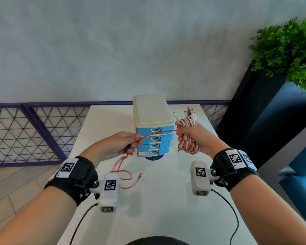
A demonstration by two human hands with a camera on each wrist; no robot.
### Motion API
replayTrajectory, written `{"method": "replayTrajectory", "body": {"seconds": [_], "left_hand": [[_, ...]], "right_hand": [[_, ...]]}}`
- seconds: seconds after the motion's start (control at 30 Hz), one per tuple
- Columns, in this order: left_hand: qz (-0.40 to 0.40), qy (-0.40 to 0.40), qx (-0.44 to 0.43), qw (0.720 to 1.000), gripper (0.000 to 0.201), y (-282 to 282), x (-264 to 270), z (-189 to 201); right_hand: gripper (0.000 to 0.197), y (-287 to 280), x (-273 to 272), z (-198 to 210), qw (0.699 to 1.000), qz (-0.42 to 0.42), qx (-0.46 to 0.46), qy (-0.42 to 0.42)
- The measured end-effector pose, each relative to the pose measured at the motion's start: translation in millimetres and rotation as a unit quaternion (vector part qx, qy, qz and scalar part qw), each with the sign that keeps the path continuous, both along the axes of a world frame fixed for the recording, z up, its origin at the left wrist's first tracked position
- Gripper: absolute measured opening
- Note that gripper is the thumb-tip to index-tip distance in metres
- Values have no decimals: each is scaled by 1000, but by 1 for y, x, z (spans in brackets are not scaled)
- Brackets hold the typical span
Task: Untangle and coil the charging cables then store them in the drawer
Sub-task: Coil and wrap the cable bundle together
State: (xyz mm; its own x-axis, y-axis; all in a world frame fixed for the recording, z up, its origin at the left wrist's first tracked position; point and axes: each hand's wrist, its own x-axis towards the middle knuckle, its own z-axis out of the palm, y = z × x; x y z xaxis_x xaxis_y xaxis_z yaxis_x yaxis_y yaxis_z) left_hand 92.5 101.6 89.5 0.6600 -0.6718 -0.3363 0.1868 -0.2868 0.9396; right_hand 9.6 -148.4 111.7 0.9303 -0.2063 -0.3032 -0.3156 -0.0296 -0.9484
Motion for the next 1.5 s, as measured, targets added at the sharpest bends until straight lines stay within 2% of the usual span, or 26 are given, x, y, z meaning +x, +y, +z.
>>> {"method": "replayTrajectory", "body": {"seconds": [0.1, 0.17, 0.23, 0.37, 0.47, 0.53, 0.6, 0.7, 0.77, 0.83, 0.93, 1.03, 1.13, 1.2, 1.27, 1.37, 1.5], "left_hand": [[46, 46, -51, 997, 24, -11, -8, 2], [54, 43, -69, 995, 21, -23, -16, 7], [43, 32, -75, 996, 19, -36, -21, 12], [37, 19, -67, 997, 14, -58, -31, 19], [53, 8, -56, 997, 15, -64, -32, 22], [62, 4, -47, 997, 15, -64, -30, 21], [65, -10, -22, 998, 17, -63, -29, 21], [58, -28, 9, 998, 14, -62, -31, 20], [44, -35, 13, 998, 19, -61, -31, 17], [20, -50, -3, 999, 28, -56, -30, 11], [-54, -58, -36, 996, 31, -44, -33, -2], [-111, -131, 22, 985, 32, -29, -34, -31], [-135, -246, 153, 948, 33, -13, -32, -70], [-129, -288, 221, 923, 33, -6, -33, -85], [-126, -316, 254, 905, 36, -3, -32, -95], [-139, -296, 303, 895, 33, 4, -27, -104], [-123, -241, 294, 916, 26, 22, -25, -118]], "right_hand": [[7, 6, 5, -3, 986, -58, -154, -5], [11, 16, 9, -8, 982, -68, -176, -31], [19, 27, 12, -12, 990, -64, -111, -66], [31, 40, 17, -17, 985, -45, 125, -109], [41, 43, 17, -16, 971, -26, 218, -92], [51, 44, 14, -13, 966, -3, 248, -78], [49, 47, 15, -13, 970, 0, 223, -99], [35, 51, 18, -16, 985, -29, 112, -127], [25, 52, 19, -15, 989, -64, 57, -119], [10, 49, 19, -12, 986, -111, 46, -117], [9, 37, 22, -7, 974, -180, 73, -118], [9, 28, 22, 2, 966, -205, 98, -125], [10, 27, 24, 10, 964, -208, 98, -132], [10, 29, 26, 13, 965, -205, 90, -139], [10, 32, 27, 17, 964, -205, 76, -151], [15, 33, 28, 28, 955, -224, 73, -181], [20, 26, 31, 43, 937, -256, 72, -228]]}}
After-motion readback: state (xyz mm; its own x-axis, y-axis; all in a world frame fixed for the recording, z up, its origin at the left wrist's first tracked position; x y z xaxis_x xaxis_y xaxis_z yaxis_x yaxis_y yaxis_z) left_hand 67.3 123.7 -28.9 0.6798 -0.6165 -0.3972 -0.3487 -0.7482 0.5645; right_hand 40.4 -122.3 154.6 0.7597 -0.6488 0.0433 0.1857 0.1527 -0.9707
